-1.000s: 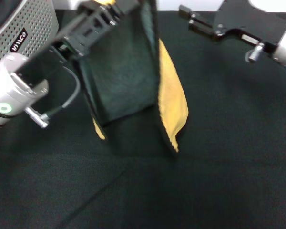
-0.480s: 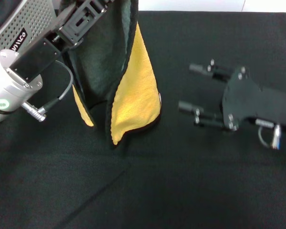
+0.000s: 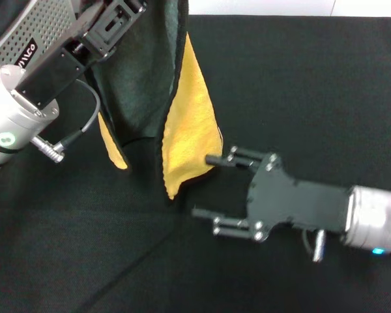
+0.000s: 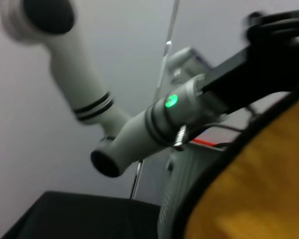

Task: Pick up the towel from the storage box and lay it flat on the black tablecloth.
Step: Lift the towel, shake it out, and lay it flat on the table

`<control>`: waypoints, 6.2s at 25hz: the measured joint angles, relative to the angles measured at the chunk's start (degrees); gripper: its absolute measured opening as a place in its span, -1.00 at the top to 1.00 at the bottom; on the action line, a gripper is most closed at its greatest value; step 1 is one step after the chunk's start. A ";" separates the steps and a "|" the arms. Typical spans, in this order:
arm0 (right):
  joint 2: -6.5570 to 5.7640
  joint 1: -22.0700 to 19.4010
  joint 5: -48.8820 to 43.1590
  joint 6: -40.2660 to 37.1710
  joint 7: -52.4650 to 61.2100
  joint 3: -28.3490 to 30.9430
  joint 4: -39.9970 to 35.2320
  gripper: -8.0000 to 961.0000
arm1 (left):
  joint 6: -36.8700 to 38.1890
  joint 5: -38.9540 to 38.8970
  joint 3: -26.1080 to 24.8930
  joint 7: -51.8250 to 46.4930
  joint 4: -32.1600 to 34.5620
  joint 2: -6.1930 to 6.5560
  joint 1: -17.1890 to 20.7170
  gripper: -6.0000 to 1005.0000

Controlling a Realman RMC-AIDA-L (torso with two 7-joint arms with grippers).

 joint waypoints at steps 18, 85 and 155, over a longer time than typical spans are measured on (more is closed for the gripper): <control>-0.01 -3.65 34.09 4.82 -36.28 -26.05 -1.63 -0.33 | -0.02 -0.56 0.29 0.19 -0.32 -0.14 0.18 0.93; -0.01 -0.90 45.93 11.17 -50.25 -33.00 -4.32 0.63 | 0.35 -0.07 0.47 0.19 -1.20 -0.28 0.80 0.93; -0.01 5.21 49.14 16.93 -51.70 -33.77 -5.82 0.95 | 0.69 -0.37 4.25 0.80 -2.20 -0.17 0.61 0.93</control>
